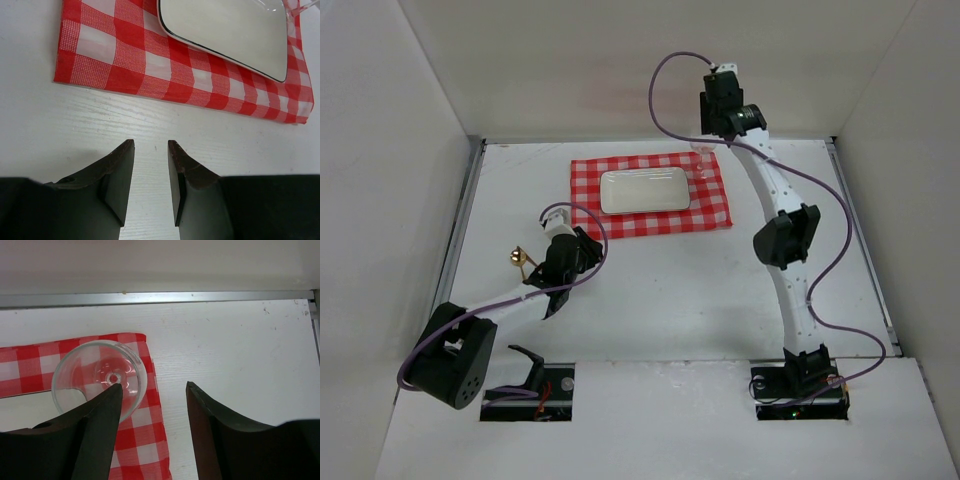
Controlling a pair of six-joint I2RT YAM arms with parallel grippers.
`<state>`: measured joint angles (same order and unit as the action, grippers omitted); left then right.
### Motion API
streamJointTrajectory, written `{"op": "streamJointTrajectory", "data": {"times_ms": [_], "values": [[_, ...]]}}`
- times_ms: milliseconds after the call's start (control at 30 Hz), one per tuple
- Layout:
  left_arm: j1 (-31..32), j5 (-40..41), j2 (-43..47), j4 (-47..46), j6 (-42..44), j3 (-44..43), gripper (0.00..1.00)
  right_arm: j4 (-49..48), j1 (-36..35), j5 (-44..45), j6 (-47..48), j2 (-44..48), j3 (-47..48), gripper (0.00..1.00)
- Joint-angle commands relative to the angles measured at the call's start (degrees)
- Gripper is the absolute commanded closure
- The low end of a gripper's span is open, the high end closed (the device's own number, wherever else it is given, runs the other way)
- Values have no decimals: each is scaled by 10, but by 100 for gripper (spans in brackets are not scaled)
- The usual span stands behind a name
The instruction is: Set the dinner table for one person
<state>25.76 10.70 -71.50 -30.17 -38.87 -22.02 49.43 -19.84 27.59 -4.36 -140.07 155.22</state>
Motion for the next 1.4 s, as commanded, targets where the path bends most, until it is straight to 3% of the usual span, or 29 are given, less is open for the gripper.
{"op": "streamJointTrajectory", "data": {"times_ms": [0, 600, 667, 767, 833, 967, 1067, 1200, 1367], "values": [[-5, -2, 1, -19, -3, -6, 69, -21, 1, -3, -4, 54, 24, 40], [-6, -2, 7, -19, -4, -3, 69, -28, -1, -6, -13, 127, -40, 42], [-7, -2, 10, -19, -4, -2, 69, -37, -9, -11, -18, 155, -75, 49], [-12, 1, 29, -13, -4, 0, 70, -78, -30, -46, -35, 228, -182, 72], [-19, 5, 59, -3, -8, 6, 72, -141, -52, -94, -59, 309, -314, 82], [-32, 25, 203, 101, -37, -2, 89, -372, -111, -217, -119, 480, -621, 88], [-44, 70, 337, 219, -44, -29, 92, -504, -167, -280, -186, 518, -758, 88], [-72, 128, 475, 370, -61, -88, 89, -566, -263, -286, -199, 426, -781, 87], [-105, 151, 531, 484, -72, -168, 78, -571, -360, -264, -194, 286, -695, 77]]}}
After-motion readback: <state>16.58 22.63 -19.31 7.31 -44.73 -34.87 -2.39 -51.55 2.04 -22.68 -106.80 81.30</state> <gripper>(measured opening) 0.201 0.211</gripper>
